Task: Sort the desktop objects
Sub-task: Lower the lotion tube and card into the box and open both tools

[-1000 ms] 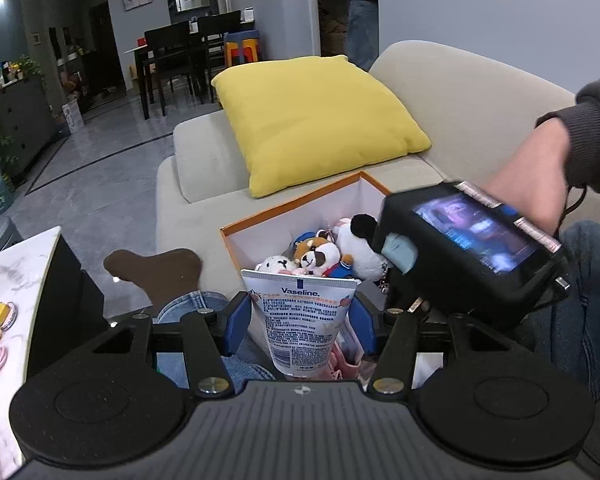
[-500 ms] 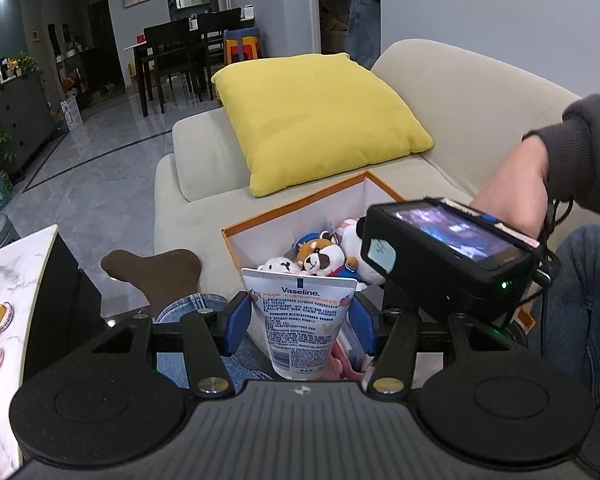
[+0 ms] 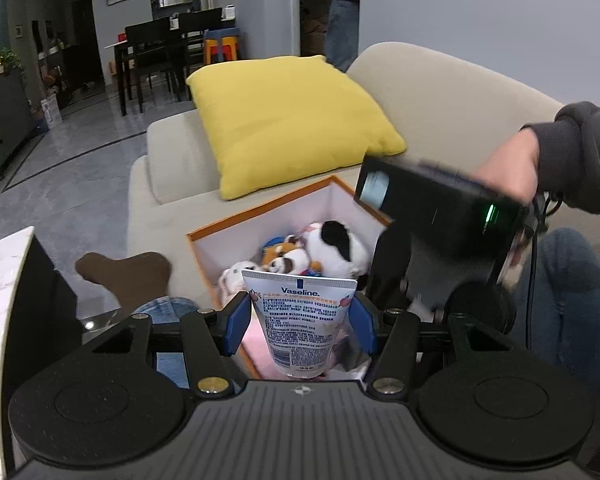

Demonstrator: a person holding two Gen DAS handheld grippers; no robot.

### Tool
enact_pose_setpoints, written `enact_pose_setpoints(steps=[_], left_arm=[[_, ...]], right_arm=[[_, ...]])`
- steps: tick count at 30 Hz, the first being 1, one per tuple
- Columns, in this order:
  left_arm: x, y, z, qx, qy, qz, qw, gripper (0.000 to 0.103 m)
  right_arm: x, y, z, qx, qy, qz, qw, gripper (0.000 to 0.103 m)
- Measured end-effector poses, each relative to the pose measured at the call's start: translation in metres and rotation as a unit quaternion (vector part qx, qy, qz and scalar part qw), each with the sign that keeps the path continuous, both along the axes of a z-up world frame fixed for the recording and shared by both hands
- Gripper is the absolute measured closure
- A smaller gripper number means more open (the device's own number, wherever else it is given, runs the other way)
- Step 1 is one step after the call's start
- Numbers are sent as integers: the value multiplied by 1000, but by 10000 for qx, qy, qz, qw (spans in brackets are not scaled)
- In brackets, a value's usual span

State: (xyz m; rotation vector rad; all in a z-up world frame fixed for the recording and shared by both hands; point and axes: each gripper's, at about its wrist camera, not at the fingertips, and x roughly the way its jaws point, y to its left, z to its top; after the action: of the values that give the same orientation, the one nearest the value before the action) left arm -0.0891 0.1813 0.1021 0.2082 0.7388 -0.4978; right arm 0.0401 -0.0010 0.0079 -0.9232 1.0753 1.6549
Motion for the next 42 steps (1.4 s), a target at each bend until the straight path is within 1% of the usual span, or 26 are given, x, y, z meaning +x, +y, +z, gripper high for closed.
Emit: enact_pose_setpoints(steps=[1, 4, 7, 10, 13, 16, 17, 18, 20, 23, 26, 29, 32, 34, 37, 42], left_arm=[[-2, -4, -1, -54, 53, 57, 10000, 41], [-11, -14, -9, -227, 192, 260, 9992, 41], [-16, -24, -22, -291, 413, 584, 9970, 41], [-18, -33, -37, -334, 486, 904, 9942, 41], [-18, -40, -51, -369, 475, 1272, 9901, 41], [-18, -47, -63, -379, 461, 1573, 9857, 41], [-17, -49, -67, -354, 447, 1676, 9842, 41], [-16, -51, -71, -318, 473, 1797, 9821, 41], [-15, -53, -79, -283, 552, 2015, 9775, 41], [-14, -55, -88, -205, 551, 2254, 9725, 41], [-13, -56, -97, -215, 599, 2358, 9697, 41], [-11, -56, -106, -269, 649, 2452, 9669, 41], [-14, -59, -110, -200, 409, 2492, 9674, 40], [-18, -62, -111, -147, 333, 2480, 9681, 40], [-20, -64, -110, -81, 353, 2445, 9690, 40], [-21, -60, -109, -151, 461, 2486, 9674, 40]], right_arm=[[3, -11, 7, 66, -115, -134, 9998, 73], [13, -27, 18, 242, -334, -615, 9973, 72], [17, -42, 16, 396, -483, -1094, 9920, 72], [14, -57, 14, 499, -680, -1505, 9850, 72], [10, -66, 11, 590, -910, -1716, 9792, 72], [12, -72, 8, 678, -918, -1983, 9735, 72], [11, -73, 6, 721, -897, -2108, 9707, 70], [10, -73, 3, 757, -920, -2206, 9681, 64], [6, -71, -3, 825, -1064, -2385, 9617, 60], [3, -72, -11, 948, -1133, -2555, 9555, 59], [1, -74, -18, 1038, -1097, -2697, 9510, 59], [-4, -73, -23, 1107, -1271, -2733, 9470, 53], [-7, -78, -22, 1194, -1339, -2765, 9441, 53], [-10, -79, -22, 1242, -1350, -2783, 9428, 53], [-12, -81, -22, 1283, -1341, -2811, 9416, 53], [-17, -83, -22, 1347, -1366, -2889, 9379, 51]])
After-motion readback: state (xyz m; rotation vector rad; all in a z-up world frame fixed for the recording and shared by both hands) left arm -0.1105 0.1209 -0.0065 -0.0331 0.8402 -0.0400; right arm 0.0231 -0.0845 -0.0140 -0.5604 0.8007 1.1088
